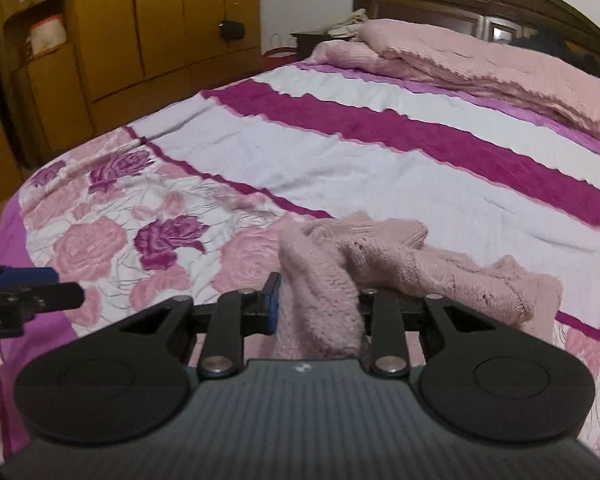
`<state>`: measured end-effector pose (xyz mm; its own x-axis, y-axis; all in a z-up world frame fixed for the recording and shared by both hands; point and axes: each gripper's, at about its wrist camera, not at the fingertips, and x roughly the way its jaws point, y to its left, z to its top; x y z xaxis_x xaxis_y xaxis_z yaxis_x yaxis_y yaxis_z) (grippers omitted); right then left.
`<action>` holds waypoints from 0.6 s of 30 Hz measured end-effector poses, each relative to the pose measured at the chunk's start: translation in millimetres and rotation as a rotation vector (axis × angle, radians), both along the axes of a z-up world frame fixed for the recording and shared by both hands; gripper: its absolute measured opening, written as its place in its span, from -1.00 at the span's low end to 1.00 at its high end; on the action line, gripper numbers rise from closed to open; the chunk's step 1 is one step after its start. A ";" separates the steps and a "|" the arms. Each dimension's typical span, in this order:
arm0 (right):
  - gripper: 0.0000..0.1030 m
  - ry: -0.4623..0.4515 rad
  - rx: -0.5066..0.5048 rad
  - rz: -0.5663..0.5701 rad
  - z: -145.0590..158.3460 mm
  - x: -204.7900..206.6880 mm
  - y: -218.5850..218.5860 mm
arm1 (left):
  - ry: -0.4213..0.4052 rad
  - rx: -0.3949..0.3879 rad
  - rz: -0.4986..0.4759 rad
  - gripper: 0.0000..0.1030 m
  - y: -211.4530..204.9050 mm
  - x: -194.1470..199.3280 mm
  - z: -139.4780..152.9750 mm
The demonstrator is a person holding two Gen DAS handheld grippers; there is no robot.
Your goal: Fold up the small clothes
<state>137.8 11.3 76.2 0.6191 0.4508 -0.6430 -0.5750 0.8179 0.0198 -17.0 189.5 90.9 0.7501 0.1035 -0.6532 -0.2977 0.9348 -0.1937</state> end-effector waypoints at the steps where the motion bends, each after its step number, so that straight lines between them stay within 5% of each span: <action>1: -0.42 0.019 0.000 0.015 -6.2 0.5 3.8 | 0.002 -0.001 -0.001 0.12 0.6 -0.2 -1.2; 5: -0.40 0.057 0.021 0.032 -29.1 -4.0 12.8 | 0.013 -0.002 0.001 0.12 2.9 -2.2 -4.5; 10: -0.11 0.072 0.120 0.011 -20.0 -14.2 -0.1 | 0.011 0.005 0.005 0.12 5.7 -3.9 -2.8; 18: -0.10 0.049 0.232 -0.023 -3.1 -46.2 -36.7 | -0.018 0.027 -0.063 0.12 -14.0 8.4 14.6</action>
